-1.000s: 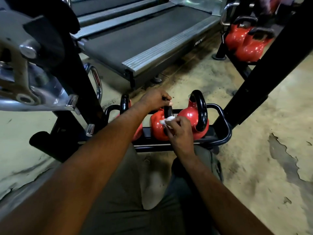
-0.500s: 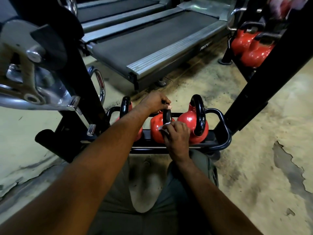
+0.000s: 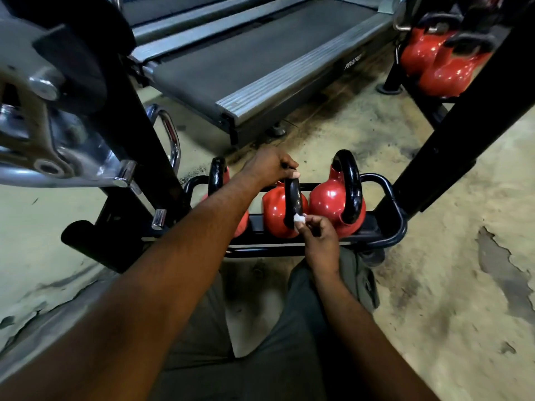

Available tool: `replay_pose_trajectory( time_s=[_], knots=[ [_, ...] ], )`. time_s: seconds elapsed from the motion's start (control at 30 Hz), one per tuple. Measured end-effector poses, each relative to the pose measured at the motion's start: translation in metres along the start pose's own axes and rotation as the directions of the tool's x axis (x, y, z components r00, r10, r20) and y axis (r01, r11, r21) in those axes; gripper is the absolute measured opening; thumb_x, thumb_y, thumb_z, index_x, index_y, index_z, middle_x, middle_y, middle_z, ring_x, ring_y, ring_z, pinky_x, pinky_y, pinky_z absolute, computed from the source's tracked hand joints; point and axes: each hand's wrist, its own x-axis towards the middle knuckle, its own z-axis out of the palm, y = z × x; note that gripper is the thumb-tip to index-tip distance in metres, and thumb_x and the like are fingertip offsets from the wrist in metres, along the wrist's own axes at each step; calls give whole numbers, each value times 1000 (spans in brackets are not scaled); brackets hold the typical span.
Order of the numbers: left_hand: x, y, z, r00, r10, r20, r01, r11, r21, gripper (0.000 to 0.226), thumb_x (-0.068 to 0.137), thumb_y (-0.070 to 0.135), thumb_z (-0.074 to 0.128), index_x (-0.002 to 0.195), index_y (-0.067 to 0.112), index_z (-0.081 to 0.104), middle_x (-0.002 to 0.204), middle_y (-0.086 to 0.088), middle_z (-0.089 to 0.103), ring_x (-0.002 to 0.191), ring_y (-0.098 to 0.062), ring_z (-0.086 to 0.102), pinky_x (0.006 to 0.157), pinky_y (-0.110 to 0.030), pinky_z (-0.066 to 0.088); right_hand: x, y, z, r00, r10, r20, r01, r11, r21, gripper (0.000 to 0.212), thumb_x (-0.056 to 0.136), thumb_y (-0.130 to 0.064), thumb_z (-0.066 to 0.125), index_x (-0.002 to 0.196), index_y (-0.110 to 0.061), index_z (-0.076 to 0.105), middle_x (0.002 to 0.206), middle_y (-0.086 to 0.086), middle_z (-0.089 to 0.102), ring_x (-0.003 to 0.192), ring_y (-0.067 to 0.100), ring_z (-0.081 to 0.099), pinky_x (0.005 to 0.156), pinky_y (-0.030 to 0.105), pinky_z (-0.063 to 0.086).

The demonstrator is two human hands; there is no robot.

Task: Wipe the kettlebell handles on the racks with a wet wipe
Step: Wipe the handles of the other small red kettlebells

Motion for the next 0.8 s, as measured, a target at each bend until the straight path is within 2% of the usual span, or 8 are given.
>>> replay_pose_trajectory(
  time_s=[0.17,0.23,0.33,0.4,0.47,0.53,0.67,0.8],
  knots=[
    [-5,-11,-2,1000,8,18,-9,1000,17,34,82,35,78,113,22,74,120,5,70,107,-8,63,89,-22,45,7,-5,12,995,83,-46,-75,985,155,16,85,-14,76,97,-19,68,100,7,72,95,20,69,88,32,54],
    [-3,-10,-3,999,32,22,-33,999,22,34,81,35,78,112,20,75,118,5,71,104,-6,62,85,-19,43,16,-17,13,998,14,-67,-5,992,128,16,83,-16,78,93,-19,66,97,5,71,93,20,68,86,32,54],
    [-2,-7,3,998,52,21,-52,999,-7,34,81,33,79,111,17,75,117,3,72,105,-6,63,84,-15,41,6,-19,8,962,-273,22,271,939,-214,11,83,-12,76,90,-17,68,96,-5,62,93,15,62,84,20,49],
    [-5,-12,7,998,49,28,-48,998,-33,33,81,33,79,110,17,75,117,3,72,107,-6,64,89,-17,44,-13,-4,10,890,-422,174,450,750,-485,20,75,1,74,89,-12,70,97,0,54,92,17,53,80,22,46],
    [-5,-13,7,998,48,30,-47,998,-41,34,80,35,79,109,20,75,117,5,72,108,-6,64,96,-25,48,-17,5,13,856,-454,247,501,610,-614,22,69,5,74,85,-10,70,96,5,52,91,21,49,76,33,48],
    [-2,-10,3,999,47,19,-46,997,-58,34,80,36,79,110,21,75,118,5,71,109,-7,64,98,-30,49,-5,1,16,870,-454,191,465,630,-621,16,72,-2,78,79,-12,69,93,3,52,89,21,48,73,35,49],
    [-5,-11,7,999,51,9,-50,996,-76,34,80,35,79,110,20,75,118,3,72,110,-10,64,98,-30,49,-8,-1,10,941,-337,37,316,832,-456,16,77,-7,79,82,-16,66,95,-3,56,91,16,56,81,38,51],
    [-2,-15,3,999,47,11,-46,994,-96,34,79,34,80,109,19,76,116,3,72,109,-9,65,97,-27,48,-1,-21,17,919,-393,34,373,837,-400,12,85,-21,74,91,-13,66,97,-1,60,91,14,57,80,34,50]
  ],
)
